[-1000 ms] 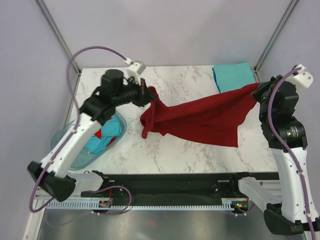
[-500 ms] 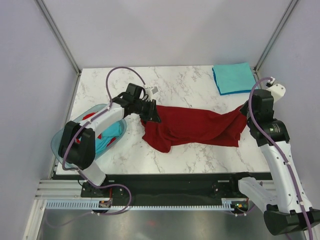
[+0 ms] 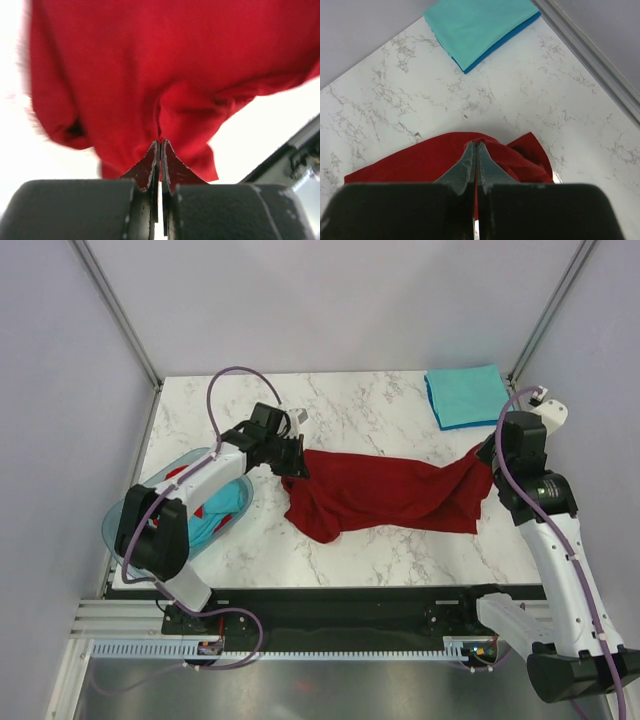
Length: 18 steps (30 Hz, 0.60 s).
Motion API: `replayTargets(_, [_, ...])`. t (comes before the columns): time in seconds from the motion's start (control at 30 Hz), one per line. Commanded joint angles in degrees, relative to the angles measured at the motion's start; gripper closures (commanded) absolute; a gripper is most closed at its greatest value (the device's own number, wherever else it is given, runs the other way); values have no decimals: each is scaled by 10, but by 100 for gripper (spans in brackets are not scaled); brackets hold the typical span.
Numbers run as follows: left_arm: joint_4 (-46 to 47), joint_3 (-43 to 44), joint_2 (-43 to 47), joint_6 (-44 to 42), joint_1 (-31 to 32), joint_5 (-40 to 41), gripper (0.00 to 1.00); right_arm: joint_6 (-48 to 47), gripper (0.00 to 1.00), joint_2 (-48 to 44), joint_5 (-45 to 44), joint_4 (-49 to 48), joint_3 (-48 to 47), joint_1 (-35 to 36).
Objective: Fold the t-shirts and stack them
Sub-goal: Flatten the tshirt out
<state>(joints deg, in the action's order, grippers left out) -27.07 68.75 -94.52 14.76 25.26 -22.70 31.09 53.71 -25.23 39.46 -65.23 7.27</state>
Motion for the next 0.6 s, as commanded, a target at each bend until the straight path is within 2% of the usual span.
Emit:
replayTargets(0.0, [-11, 86, 99, -34, -1, 100, 98, 6, 100, 32, 13, -52, -74, -2])
replayTargets(0.17, [-16, 214, 152, -76, -28, 117, 98, 9, 100, 85, -11, -69, -223, -2])
replayTargets(0.3, [-15, 361, 160, -96, -35, 121, 98, -22, 100, 121, -24, -98, -329, -2])
replayTargets(0.4, [-11, 433, 176, -98, -35, 130, 98, -29, 100, 112, -40, -103, -400, -2])
replayTargets(0.47, [-9, 455, 200, -93, -35, 122, 98, -28, 100, 93, -52, -103, -418, -2])
replayTargets(0.57, [-7, 440, 253, -74, -35, 102, 98, -12, 100, 16, -68, -102, -402, -2])
